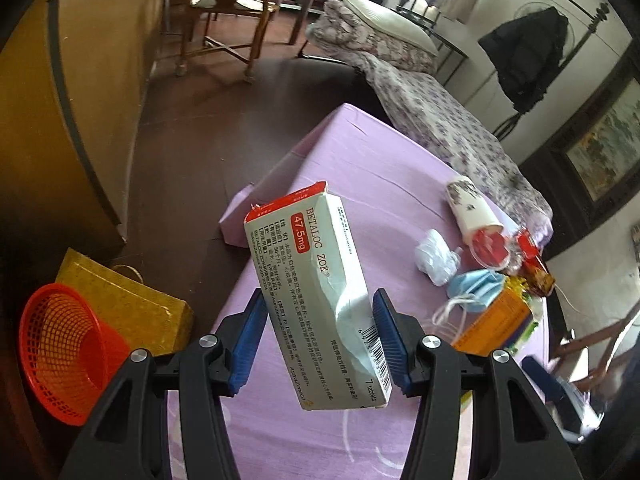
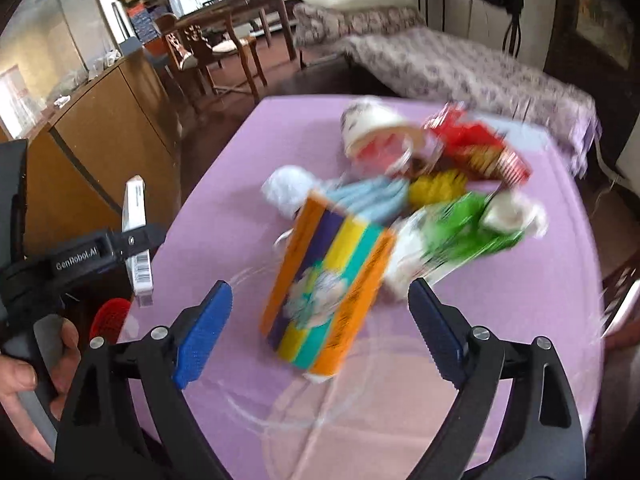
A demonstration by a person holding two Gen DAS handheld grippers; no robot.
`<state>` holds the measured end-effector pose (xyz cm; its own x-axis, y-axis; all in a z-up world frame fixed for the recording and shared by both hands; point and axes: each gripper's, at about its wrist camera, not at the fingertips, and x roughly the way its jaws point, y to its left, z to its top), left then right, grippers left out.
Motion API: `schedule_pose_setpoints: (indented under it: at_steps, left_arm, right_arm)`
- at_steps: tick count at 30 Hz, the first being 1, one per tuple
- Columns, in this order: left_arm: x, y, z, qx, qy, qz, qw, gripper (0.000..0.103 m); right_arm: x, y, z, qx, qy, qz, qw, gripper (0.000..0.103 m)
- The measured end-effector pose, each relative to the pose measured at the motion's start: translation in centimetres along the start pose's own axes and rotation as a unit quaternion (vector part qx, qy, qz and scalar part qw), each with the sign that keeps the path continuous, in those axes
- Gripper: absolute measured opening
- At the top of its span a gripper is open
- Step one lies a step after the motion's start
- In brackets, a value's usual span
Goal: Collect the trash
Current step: 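Carry both boxes over the red wastebasket with both grippers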
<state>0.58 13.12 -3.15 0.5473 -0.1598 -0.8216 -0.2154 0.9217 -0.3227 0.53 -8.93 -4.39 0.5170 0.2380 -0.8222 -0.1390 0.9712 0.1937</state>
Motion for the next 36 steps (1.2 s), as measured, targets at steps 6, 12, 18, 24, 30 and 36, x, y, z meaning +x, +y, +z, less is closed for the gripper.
schedule_pose_setpoints:
  at_steps: [6, 12, 18, 24, 30, 36]
  left_arm:
    - [-0.1, 0.3, 0.0, 0.002, -0.004, 0.013, 0.9999, 0.054]
    - [0.2, 0.5, -0.1, 0.005, 0.006, 0.007, 0.9999, 0.054]
    - [0.4, 0.2, -0.4, 0.006, 0.015, -0.003, 0.9999, 0.054]
    - [0.3, -0.2, -0.7, 0.013, 0.009, 0.005, 0.9999, 0.054]
    - [0.8, 0.1, -0.6, 0.011, 0.015, 0.012, 0.9998, 0.054]
    - [0.6, 0.0, -0.7, 0.003, 0.018, 0.0, 0.9998, 0.054]
  right_arm:
    - [2.9, 0.8, 0.6, 0.049, 0.021, -0.002, 0.999, 0.086]
    - [4.4, 0.5, 0.6, 0.044, 0.035, -0.028, 0.998, 0.05]
    - [3.7, 0.7, 0.0, 0.01, 0.044, -0.027, 0.999, 0.05]
    - [4.4, 1.7, -0.5, -0.005, 0.048, -0.055, 0.997, 0.063]
    - [3.9, 1.6, -0.5, -0.016, 0.026, -0.065, 0.997, 0.051]
    - [-0.3, -0.2, -2.1, 0.013, 0.001, 0.006, 1.0, 0.046]
